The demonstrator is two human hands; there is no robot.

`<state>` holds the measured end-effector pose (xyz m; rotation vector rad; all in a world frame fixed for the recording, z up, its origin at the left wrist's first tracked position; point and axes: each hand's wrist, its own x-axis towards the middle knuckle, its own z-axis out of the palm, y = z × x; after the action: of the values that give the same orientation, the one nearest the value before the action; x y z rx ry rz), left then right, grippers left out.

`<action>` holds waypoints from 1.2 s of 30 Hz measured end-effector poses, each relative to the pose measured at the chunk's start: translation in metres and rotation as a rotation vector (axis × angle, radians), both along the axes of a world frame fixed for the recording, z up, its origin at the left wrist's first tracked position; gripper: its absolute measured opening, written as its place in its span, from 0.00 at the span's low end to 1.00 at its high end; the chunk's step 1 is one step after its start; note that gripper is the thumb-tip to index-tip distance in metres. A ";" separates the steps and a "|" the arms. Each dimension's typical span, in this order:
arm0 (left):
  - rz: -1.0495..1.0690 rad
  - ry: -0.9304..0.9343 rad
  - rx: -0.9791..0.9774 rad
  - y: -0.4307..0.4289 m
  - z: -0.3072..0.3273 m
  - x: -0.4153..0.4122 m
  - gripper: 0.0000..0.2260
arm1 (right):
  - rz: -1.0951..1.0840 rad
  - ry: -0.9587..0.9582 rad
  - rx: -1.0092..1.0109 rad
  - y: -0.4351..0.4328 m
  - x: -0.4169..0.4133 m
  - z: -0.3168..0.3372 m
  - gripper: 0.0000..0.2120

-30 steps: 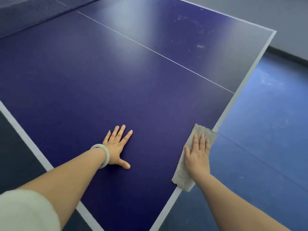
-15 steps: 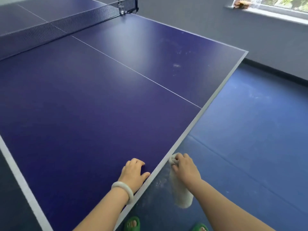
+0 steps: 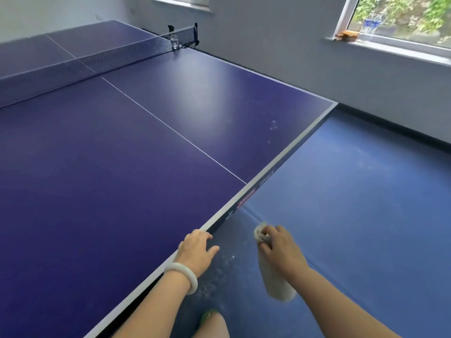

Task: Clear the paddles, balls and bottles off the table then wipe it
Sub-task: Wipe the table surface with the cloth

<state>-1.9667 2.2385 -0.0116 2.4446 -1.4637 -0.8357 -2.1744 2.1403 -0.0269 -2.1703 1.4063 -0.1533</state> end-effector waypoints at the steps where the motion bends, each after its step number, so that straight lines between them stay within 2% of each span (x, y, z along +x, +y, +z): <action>1: 0.012 0.000 0.000 -0.011 0.000 -0.001 0.19 | 0.003 -0.009 -0.007 -0.013 -0.002 0.000 0.07; 10: 0.132 -0.028 -0.005 -0.130 -0.030 0.011 0.19 | 0.124 0.020 -0.066 -0.144 0.011 0.001 0.07; 17: 0.290 -0.117 0.027 -0.207 -0.048 0.029 0.24 | 0.296 -0.053 -0.128 -0.241 0.059 -0.007 0.05; 24: 0.588 -0.149 0.135 -0.238 -0.071 0.040 0.30 | 0.597 -0.197 -0.210 -0.301 0.118 -0.020 0.09; 27: 0.666 -0.187 0.207 -0.242 -0.088 0.031 0.33 | 0.780 -0.064 -0.160 -0.322 0.137 -0.032 0.25; 29: 0.720 -0.216 0.230 -0.248 -0.098 0.025 0.34 | 0.907 0.061 -0.226 -0.332 0.144 -0.044 0.30; 33: 0.805 -0.318 0.212 -0.259 -0.111 0.018 0.35 | 1.150 0.054 -0.340 -0.343 0.159 -0.073 0.27; 36: 0.818 -0.397 0.168 -0.259 -0.117 0.014 0.35 | 1.241 0.052 -0.368 -0.343 0.168 -0.095 0.26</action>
<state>-1.9528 1.9798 -0.1286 3.0534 -0.3379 -0.3079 -2.0063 1.7975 -0.1215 -2.9366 -0.1553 0.1232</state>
